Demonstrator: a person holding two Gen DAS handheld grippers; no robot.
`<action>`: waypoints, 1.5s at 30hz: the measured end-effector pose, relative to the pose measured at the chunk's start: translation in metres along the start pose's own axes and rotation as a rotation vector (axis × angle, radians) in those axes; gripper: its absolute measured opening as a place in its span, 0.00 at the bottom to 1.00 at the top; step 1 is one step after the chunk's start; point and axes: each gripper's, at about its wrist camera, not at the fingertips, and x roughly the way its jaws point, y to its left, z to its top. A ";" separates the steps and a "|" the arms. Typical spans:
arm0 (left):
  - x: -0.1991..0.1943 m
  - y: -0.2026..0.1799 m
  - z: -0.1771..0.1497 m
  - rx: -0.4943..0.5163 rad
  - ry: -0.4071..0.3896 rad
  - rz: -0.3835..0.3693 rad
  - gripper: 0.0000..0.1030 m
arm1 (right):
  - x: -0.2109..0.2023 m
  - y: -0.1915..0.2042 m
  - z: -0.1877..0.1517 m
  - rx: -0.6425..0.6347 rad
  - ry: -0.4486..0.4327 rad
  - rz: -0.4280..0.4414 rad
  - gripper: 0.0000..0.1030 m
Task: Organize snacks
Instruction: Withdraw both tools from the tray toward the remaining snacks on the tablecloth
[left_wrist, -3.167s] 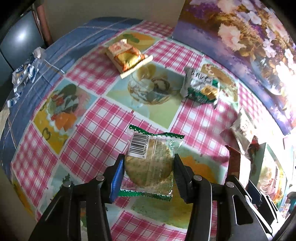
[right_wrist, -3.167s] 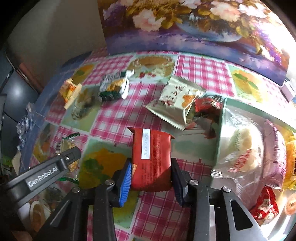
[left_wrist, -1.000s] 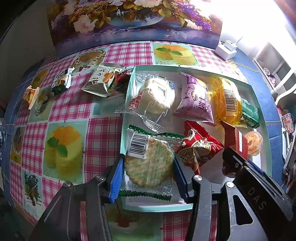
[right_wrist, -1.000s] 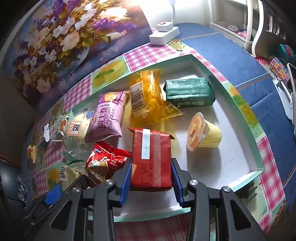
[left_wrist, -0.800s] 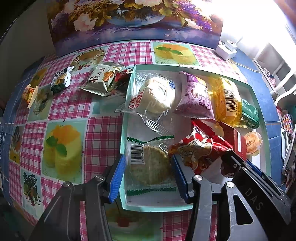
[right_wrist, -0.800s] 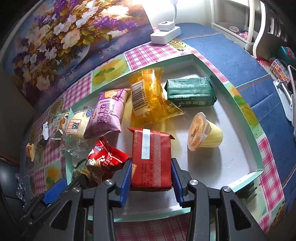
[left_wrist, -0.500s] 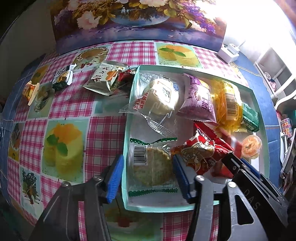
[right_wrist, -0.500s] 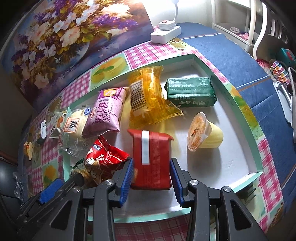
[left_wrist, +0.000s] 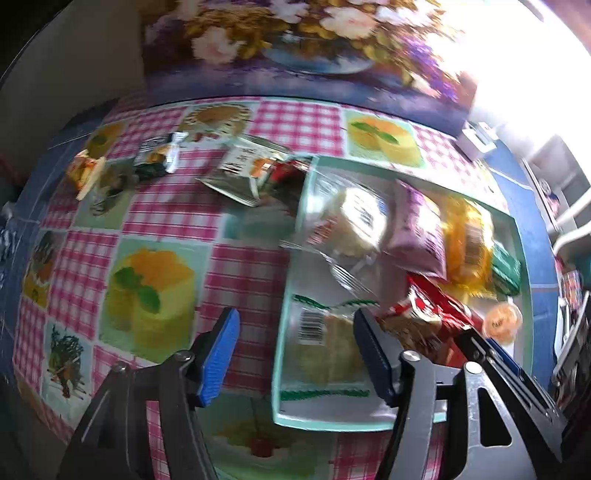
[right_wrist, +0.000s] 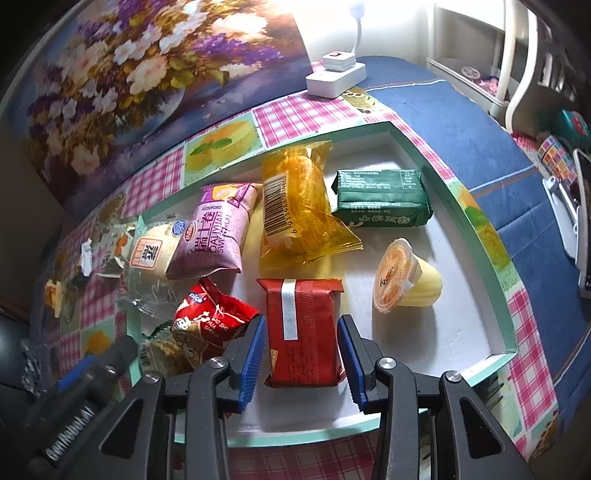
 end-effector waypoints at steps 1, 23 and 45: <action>-0.001 0.003 0.001 -0.014 -0.004 0.005 0.78 | 0.000 0.002 0.000 -0.007 -0.001 -0.010 0.52; 0.015 0.060 0.004 -0.231 0.022 0.124 0.86 | -0.005 -0.002 0.001 -0.033 -0.072 -0.110 0.99; 0.024 0.077 0.008 -0.271 0.042 0.147 0.86 | -0.026 0.014 -0.001 -0.073 -0.184 -0.098 1.00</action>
